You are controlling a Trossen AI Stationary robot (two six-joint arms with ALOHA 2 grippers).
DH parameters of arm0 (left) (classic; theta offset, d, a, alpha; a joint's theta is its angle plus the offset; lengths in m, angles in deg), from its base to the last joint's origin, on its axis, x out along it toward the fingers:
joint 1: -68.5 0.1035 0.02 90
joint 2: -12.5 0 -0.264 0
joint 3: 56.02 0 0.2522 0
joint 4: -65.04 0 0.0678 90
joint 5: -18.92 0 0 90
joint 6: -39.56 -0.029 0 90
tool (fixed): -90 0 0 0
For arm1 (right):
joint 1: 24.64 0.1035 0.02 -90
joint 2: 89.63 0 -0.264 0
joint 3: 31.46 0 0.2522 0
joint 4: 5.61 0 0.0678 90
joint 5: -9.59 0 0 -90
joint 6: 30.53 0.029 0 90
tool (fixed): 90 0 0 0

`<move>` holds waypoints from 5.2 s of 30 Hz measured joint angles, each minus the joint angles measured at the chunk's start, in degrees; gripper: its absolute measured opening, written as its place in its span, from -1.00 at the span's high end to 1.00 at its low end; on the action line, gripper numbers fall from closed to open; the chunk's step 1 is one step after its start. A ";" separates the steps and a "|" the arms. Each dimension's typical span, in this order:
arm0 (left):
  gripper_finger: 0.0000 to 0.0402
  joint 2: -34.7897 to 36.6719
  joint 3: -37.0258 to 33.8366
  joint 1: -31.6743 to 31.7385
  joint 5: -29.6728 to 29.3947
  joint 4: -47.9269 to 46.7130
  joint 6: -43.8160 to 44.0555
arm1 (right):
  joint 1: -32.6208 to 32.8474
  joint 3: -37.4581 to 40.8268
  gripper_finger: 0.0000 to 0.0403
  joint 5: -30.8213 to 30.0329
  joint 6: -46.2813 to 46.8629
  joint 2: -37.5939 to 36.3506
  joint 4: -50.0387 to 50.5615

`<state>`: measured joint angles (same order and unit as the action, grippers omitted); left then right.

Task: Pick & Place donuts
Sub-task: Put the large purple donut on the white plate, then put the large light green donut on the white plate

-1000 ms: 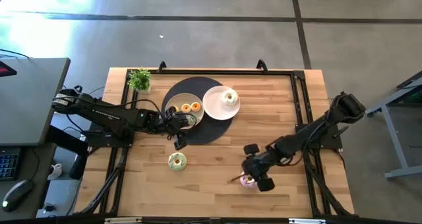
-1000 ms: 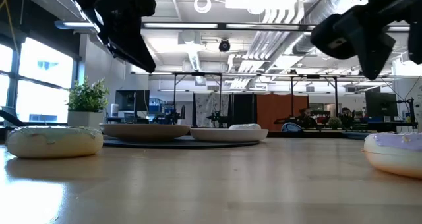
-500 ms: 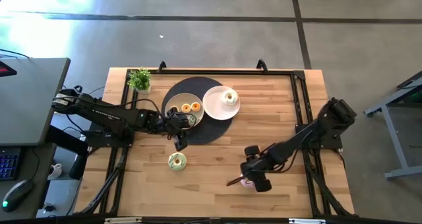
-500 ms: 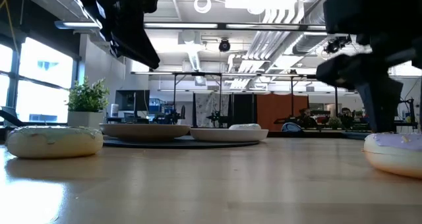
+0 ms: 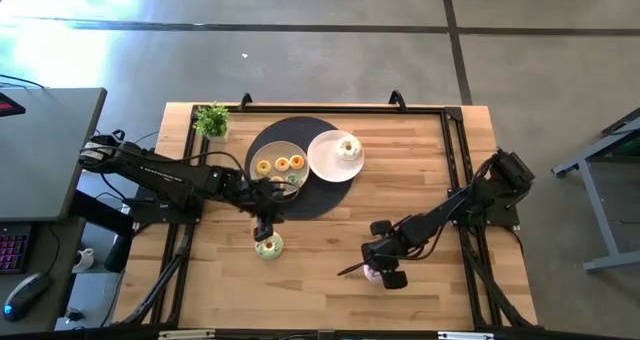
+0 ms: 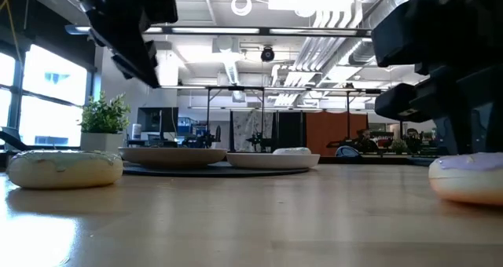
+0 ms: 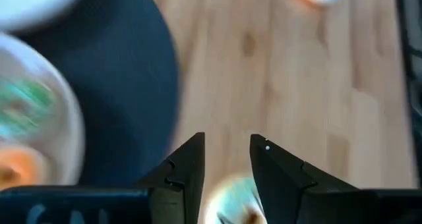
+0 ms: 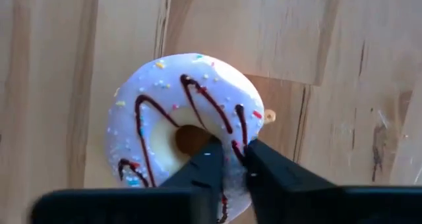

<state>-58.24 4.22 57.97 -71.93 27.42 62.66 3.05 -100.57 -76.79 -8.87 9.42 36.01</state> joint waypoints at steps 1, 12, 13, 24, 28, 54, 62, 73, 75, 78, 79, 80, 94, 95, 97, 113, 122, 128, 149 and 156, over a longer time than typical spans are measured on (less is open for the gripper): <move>0.40 0.00 -0.01 -0.02 1.54 -1.18 0.84 | -0.23 0.00 0.81 0.33 -0.74 0.00 0.00; 0.40 -2.56 -0.15 0.00 3.62 -7.31 8.27 | -5.80 -2.07 0.81 -13.47 -6.34 0.02 -4.81; 0.40 -3.29 -0.13 0.00 3.26 -6.90 7.66 | -6.43 -2.74 0.84 -16.56 -6.58 0.02 -5.07; 0.40 -13.97 -0.11 -0.02 9.70 -6.22 5.36 | -18.83 -11.00 0.88 -37.66 -22.54 -0.04 -4.32; 0.40 -15.91 -0.07 0.00 9.71 -5.24 4.10 | -28.30 -11.26 0.92 -37.11 -27.09 -0.04 -6.01; 0.40 -16.31 -0.04 0.00 9.29 -3.11 4.14 | -52.69 -11.35 0.86 -12.01 -18.91 9.78 -25.97; 0.40 -16.31 -0.04 0.00 9.25 -3.08 4.15 | -52.68 -11.37 0.67 -11.81 -20.43 9.70 -22.77; 0.40 -16.31 -0.04 0.00 9.16 -3.04 4.19 | -52.67 -11.36 0.42 -10.49 -18.69 9.68 -22.36; 0.40 -16.31 -0.04 0.00 9.16 -3.04 4.19 | -52.67 -11.37 0.41 -9.63 -18.69 9.68 -22.34; 0.40 -16.31 -0.04 0.00 9.16 -3.04 4.21 | -52.67 -11.37 0.41 -8.73 -18.69 9.66 -22.31; 0.40 -16.31 -0.04 0.00 9.16 -3.04 4.21 | -52.67 -11.37 0.41 -8.52 -18.67 9.66 -22.32; 0.40 -16.31 -0.04 0.00 9.16 -3.04 4.21 | -52.67 -11.37 0.41 -8.21 -18.67 9.66 -22.29; 0.40 -16.31 -0.04 0.00 9.16 -3.02 4.26 | -52.65 -11.34 0.42 -5.79 -17.42 4.51 -18.47; 0.40 -16.31 -0.04 0.00 9.16 -2.99 4.26 | -52.59 -11.34 0.42 -5.78 -17.44 4.41 -17.69; 0.40 -16.31 -0.04 0.00 9.16 -2.99 4.26 | -52.38 -11.34 0.42 -5.73 -17.47 4.41 -16.50; 0.40 -16.31 -0.04 0.00 9.18 -2.67 4.26 | -49.39 -11.26 0.06 -6.12 -23.54 5.63 -19.75; 0.40 -16.31 -0.05 0.00 9.42 -2.81 4.13 | -48.70 -11.26 0.06 -6.28 -23.46 1.89 -19.94; 0.40 -16.31 -0.07 0.00 11.83 -3.29 4.17 | -44.83 -11.34 0.06 -4.31 -23.03 -2.56 -18.65; 0.40 -16.02 2.35 -3.83 11.22 -7.52 -5.27 | -28.16 -11.35 0.07 -9.47 -14.59 -4.02 -5.63; 0.40 -16.74 2.38 -8.92 -0.41 -7.59 -6.17 | -24.77 -11.34 0.07 -9.66 -13.53 -4.02 -5.49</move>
<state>-74.98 6.60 49.05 -72.34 19.84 56.48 -21.72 -111.91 -86.45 -22.41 5.40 30.52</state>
